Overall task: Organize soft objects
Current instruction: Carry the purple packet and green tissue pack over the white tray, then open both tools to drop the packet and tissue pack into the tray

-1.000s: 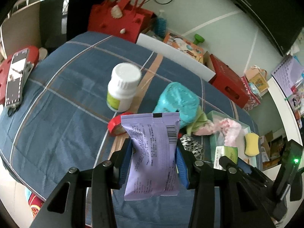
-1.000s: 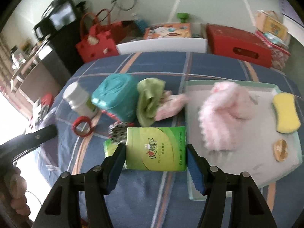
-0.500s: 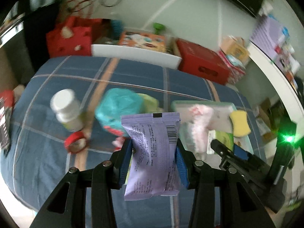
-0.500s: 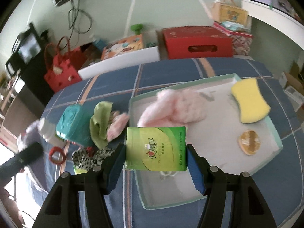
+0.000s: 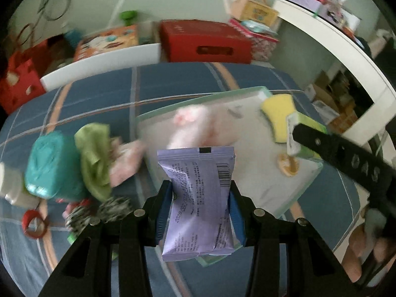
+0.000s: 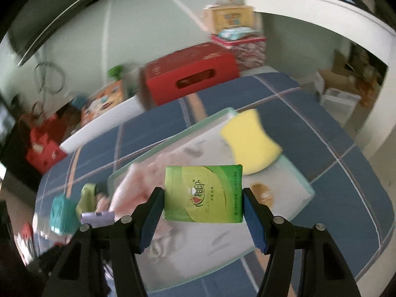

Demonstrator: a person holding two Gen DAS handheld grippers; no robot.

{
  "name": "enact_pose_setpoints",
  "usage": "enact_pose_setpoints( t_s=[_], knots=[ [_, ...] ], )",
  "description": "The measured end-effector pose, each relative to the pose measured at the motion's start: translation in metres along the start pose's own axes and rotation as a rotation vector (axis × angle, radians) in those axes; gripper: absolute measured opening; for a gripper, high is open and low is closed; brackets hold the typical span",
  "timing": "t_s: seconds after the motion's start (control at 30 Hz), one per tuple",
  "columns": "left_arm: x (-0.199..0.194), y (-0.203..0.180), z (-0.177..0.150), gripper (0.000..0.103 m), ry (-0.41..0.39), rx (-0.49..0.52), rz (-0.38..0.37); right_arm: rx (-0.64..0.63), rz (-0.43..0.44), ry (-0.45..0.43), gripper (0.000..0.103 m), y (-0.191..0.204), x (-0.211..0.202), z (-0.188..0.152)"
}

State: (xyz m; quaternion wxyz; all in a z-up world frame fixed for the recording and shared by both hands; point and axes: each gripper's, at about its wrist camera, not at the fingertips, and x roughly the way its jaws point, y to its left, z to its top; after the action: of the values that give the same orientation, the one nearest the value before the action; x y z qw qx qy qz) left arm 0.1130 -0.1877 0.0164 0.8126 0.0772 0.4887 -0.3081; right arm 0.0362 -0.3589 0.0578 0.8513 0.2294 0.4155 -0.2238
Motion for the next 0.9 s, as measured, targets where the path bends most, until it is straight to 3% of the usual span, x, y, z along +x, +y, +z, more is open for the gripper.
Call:
enact_pose_setpoints(
  t_s=[0.3, 0.6, 0.63, 0.73, 0.83, 0.9],
  knots=[
    [0.045, -0.025, -0.002, 0.046, 0.027, 0.073, -0.052, 0.15, -0.112, 0.034, 0.066, -0.043, 0.031, 0.016],
    [0.064, -0.02, -0.005, 0.046, 0.057, 0.059, -0.046, 0.108, -0.133, 0.142, 0.067, -0.038, 0.07, 0.0],
    [0.066, -0.018, -0.005, 0.048, 0.064, 0.048, -0.052, 0.096, -0.139, 0.146, 0.067, -0.037, 0.071, -0.001],
    [0.065, -0.015, -0.004, 0.074, 0.074, 0.029, -0.076, 0.064, -0.153, 0.164, 0.07, -0.033, 0.073, -0.003],
    [0.059, -0.014, -0.003, 0.078, 0.06, 0.022, -0.077, 0.061, -0.133, 0.158, 0.08, -0.031, 0.069, -0.002],
    [0.056, -0.01, -0.003, 0.083, 0.059, 0.003, -0.075, 0.059, -0.123, 0.137, 0.093, -0.031, 0.061, -0.001]
  ],
)
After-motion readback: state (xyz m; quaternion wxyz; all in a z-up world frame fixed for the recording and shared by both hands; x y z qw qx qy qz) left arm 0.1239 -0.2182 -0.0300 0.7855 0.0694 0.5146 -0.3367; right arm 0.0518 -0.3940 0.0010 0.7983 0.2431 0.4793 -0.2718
